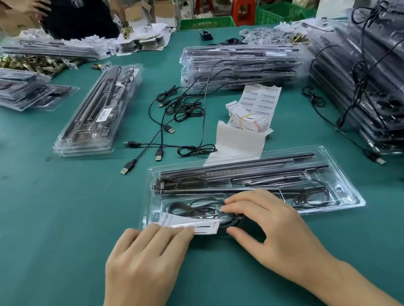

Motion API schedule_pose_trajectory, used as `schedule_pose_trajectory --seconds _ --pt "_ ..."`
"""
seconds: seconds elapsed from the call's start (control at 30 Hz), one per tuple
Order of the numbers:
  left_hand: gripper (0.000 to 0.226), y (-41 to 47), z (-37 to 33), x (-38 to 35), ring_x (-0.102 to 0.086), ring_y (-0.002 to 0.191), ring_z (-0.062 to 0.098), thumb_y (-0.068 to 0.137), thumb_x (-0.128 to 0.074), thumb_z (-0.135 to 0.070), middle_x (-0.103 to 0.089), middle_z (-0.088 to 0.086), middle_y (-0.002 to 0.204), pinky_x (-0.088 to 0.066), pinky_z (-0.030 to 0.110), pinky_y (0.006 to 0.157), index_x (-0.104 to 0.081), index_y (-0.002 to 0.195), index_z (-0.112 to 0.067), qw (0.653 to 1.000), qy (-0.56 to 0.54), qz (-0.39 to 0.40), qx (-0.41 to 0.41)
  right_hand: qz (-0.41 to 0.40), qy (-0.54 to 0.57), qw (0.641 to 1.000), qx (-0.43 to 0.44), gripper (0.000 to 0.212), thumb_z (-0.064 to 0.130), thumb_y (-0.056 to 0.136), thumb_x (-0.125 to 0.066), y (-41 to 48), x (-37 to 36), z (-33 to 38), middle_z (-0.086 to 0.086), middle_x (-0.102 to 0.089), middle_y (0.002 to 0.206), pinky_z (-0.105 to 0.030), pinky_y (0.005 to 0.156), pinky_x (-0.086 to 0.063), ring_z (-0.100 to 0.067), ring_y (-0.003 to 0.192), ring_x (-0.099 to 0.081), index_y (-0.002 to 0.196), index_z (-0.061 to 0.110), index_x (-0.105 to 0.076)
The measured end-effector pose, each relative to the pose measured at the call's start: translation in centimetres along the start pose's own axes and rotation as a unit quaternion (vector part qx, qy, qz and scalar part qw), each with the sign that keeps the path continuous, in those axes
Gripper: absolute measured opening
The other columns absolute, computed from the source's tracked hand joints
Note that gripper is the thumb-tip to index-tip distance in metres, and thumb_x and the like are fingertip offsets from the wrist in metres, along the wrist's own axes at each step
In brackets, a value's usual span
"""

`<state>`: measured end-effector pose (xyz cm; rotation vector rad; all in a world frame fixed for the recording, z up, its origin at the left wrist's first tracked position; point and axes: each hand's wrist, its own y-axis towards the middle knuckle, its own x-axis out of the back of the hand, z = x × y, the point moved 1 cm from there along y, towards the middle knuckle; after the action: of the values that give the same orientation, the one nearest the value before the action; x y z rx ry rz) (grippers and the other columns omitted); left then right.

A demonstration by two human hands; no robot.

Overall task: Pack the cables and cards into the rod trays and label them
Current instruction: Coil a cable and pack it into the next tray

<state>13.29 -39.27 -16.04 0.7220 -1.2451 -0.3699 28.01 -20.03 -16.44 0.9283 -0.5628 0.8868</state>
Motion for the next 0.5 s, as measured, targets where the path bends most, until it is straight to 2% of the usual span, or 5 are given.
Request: schedule_pose_trajectory --seconds 0.13,0.37,0.5 --pt "0.008 0.2 0.2 0.0 -0.063 0.062 0.021 0.088 -0.078 -0.014 -0.067 -0.008 0.072 -0.037 0.033 0.059 -0.079 0.084 -0.02 1.0 0.015 -0.018 0.005 0.014 0.006 1.0 -0.001 0.033 0.017 0.09 -0.077 -0.1 0.3 -0.5 0.014 -0.064 0.121 -0.023 0.102 -0.046 -0.004 0.116 -0.058 0.122 0.019 -0.069" --pt "0.011 0.4 0.2 -0.3 -0.063 0.063 0.023 0.087 -0.079 -0.013 -0.064 -0.008 0.069 -0.041 0.034 0.061 -0.077 0.079 -0.02 0.999 0.018 -0.027 -0.007 -0.037 -0.08 0.996 0.018 0.016 0.018 0.086 -0.074 1.0 -0.5 0.4 0.008 -0.065 0.096 -0.025 0.076 -0.05 -0.014 0.087 -0.059 0.102 0.018 -0.073" --pt "0.013 0.3 0.3 -0.6 -0.062 0.071 0.023 0.086 -0.078 -0.012 -0.067 -0.008 0.074 -0.042 0.034 0.066 -0.076 0.078 -0.021 0.999 0.011 -0.031 -0.008 -0.039 -0.112 0.993 0.022 0.012 0.025 0.084 -0.073 1.3 -0.7 0.8 0.006 -0.061 0.085 -0.03 0.065 -0.051 -0.016 0.08 -0.058 0.094 0.018 -0.072"
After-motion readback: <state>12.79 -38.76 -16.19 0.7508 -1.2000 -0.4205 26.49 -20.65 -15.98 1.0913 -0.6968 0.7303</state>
